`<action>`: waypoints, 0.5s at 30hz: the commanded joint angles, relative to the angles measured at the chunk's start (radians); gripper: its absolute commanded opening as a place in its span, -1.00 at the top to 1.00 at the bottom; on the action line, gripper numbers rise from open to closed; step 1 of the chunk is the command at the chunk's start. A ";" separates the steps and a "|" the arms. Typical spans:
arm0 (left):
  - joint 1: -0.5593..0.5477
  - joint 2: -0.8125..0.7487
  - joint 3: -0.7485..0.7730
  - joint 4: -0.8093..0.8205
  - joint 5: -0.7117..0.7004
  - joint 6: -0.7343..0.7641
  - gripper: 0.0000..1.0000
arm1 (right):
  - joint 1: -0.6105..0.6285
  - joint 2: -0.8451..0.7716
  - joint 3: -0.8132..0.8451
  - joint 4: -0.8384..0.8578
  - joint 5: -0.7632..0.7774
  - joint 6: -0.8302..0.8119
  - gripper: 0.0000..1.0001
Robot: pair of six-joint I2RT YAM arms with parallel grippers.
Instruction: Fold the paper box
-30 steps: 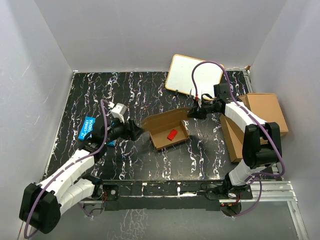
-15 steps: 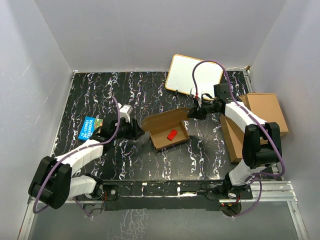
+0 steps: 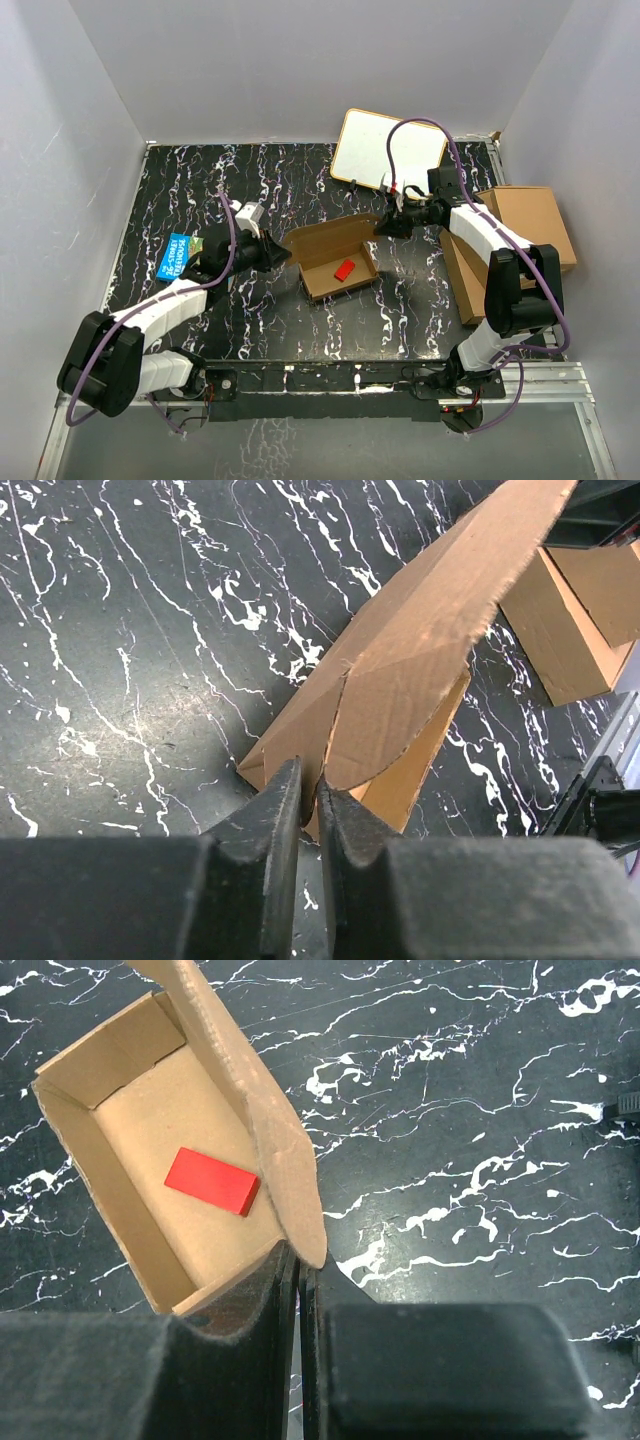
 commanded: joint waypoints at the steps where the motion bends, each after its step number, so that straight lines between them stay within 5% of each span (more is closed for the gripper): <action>1: 0.006 0.008 0.016 0.043 0.036 -0.031 0.85 | 0.006 -0.052 -0.018 0.088 -0.023 0.077 0.85; 7: -0.017 0.006 0.019 0.076 -0.020 -0.072 1.00 | 0.038 -0.080 -0.050 0.160 0.019 0.238 0.85; 15: -0.202 0.004 0.049 0.065 -0.346 -0.034 1.00 | 0.077 -0.146 -0.133 0.310 0.105 0.497 0.85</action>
